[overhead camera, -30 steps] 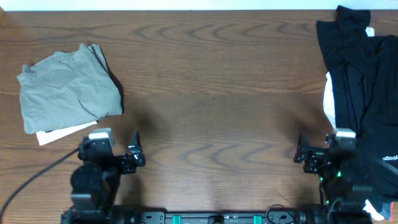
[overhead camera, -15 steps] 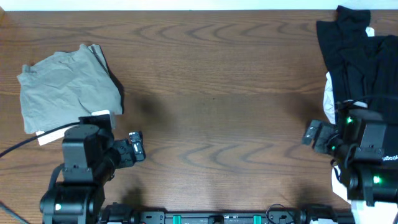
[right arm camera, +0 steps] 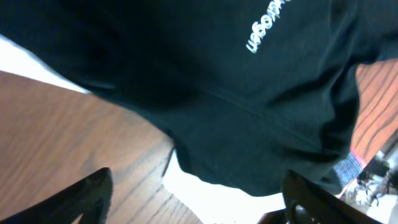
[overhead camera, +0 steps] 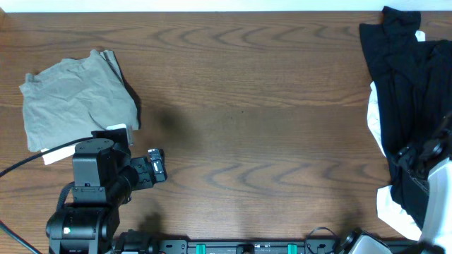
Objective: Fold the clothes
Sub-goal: 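Reach the right gripper toward the black clothing pile on the right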
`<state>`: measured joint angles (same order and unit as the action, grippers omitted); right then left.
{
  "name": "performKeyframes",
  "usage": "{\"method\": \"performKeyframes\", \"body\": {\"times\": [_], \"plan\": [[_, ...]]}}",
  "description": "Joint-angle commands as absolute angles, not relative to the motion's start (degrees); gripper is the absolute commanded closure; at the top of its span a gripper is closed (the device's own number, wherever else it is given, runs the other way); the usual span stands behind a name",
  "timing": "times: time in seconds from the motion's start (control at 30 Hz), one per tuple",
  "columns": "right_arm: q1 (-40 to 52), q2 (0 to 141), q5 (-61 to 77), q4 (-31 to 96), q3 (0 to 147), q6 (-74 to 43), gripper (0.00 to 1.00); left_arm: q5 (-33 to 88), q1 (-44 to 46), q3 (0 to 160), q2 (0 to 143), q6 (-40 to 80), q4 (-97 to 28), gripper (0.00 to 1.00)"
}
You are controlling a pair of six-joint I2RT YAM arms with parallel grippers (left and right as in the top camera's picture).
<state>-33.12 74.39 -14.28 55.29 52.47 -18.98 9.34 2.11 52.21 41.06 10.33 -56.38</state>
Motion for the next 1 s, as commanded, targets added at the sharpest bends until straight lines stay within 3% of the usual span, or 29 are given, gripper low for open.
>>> {"method": "performKeyframes", "body": {"times": [0.0, 0.5, 0.57, 0.7, 0.97], "plan": [[-35.14, 78.22, -14.92, 54.37, 53.34, -19.75, 0.22, 10.11, 2.39, 53.28, 40.88, 10.44, -56.34, 0.02], [-35.73, 89.97, -14.81, 49.17, 53.34, -19.73, 0.29, 10.11, 2.39, 53.25, 40.88, 10.44, -56.55, 0.02], [-35.73, 90.3, -14.81, 48.66, 53.34, -19.73, 0.37, 10.11, 2.39, 53.25, 40.88, 10.44, -56.53, 0.02], [-35.73, 90.3, -14.81, 47.83, 53.34, -19.73, 0.63, 10.11, 2.39, 53.28, 40.88, 10.44, -56.53, 0.02], [-35.73, 90.3, -14.83, 47.48, 53.34, -19.73, 0.96, 10.11, 2.39, 53.25, 40.88, 10.44, -56.53, 0.02]]}}
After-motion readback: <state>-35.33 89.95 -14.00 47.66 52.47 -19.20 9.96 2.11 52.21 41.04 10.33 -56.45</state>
